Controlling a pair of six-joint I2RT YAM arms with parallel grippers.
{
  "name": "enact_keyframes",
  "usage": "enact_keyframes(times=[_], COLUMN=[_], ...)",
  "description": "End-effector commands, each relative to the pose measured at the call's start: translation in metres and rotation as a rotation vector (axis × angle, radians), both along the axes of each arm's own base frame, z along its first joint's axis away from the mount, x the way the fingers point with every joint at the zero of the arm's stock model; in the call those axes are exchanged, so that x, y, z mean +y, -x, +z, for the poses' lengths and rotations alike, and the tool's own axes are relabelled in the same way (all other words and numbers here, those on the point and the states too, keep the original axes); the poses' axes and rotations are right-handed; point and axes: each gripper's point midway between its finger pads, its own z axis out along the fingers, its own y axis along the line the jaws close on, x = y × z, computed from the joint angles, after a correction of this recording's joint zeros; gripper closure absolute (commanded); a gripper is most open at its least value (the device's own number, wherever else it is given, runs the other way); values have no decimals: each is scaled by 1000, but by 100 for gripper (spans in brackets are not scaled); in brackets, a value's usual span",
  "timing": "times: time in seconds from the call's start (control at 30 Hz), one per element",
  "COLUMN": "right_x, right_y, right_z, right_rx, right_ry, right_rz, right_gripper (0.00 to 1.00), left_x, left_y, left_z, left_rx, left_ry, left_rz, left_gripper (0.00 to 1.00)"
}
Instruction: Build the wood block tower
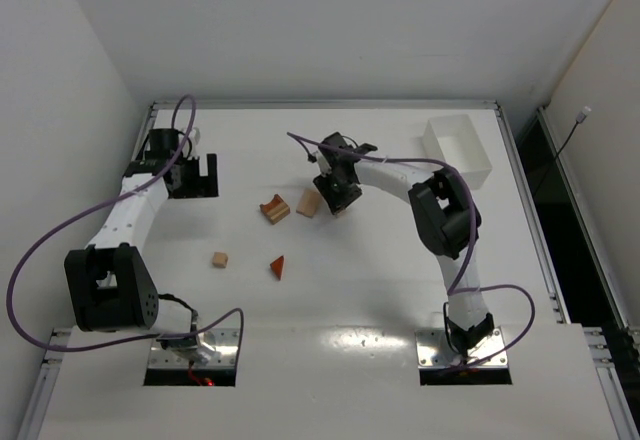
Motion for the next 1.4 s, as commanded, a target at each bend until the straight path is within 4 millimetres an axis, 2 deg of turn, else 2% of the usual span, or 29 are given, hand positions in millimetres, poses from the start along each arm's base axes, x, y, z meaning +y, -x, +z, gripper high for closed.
enact_keyframes(times=[0.0, 0.03, 0.07, 0.17, 0.27, 0.33, 0.37, 0.43, 0.47, 0.5, 0.53, 0.57, 0.6, 0.67, 0.77, 0.83, 0.93, 1.0, 1.13, 1.37], right_x=[14, 12, 11, 12, 11, 11, 10, 12, 18, 20, 21, 24, 28, 36, 44, 44, 49, 49, 53, 71], right_y=[-9, -7, -5, 3, -1, -9, -13, -18, -16, -19, -20, -20, -27, -26, -29, -30, -28, -29, -31, -37], right_z=[8, 8, 7, 8, 34, 63, 68, 90, 90, 101, 100, 87, 93, 81, 76, 64, 61, 50, 45, 59], right_rx=[-26, -16, -10, 12, -35, -106, -113, -151, -135, -144, -134, -98, -117, -91, -92, -71, -64, -50, -49, -101], right_ry=[-32, -26, -18, -5, -6, 5, -2, -8, -28, -17, -12, -13, -14, -14, -15, -9, -7, -3, -12, -35], right_rz=[26, 26, 34, 75, 139, 247, 287, 423, 477, 539, 567, 593, 605, 633, 642, 643, 652, 652, 655, 657], right_gripper=[70, 93, 100, 100, 100, 100, 100, 100, 100, 100, 100, 100, 100, 100, 100, 100, 100, 100, 100, 100], left_x=[3, 3, 3, 3, 3, 3, 3, 3, 1, 1, 1, 1, -1, -1, -1, -3, -3, -3, -3, -3], left_y=[-6, -6, -6, -6, -3, 0, -2, 0, 0, 0, 0, 0, 0, 0, 1, 1, -1, -1, -3, -4], left_z=[3, 3, 3, 3, 0, -2, 3, -3, -3, -3, -3, -3, -3, -3, -6, -6, -5, -8, -7, -10], left_rx=[-27, -27, -27, -27, -18, -15, -36, -26, -27, -27, -27, -27, -27, -27, -26, -26, -36, -27, -35, -26], left_ry=[13, 13, 13, 13, 8, 2, 0, 1, 8, 8, 8, 8, 23, 23, 29, 36, 35, 36, 42, 43], left_rz=[17, 17, 17, 17, 10, 1, 1, 1, -5, -5, -5, -5, 0, 0, 7, 1, 1, 1, 10, 10], left_gripper=[3, 3, 3, 3, 3, 3, 3, 3, 3, 3, 3, 3, 3, 3, 3, 3, 3, 3, 3, 3])
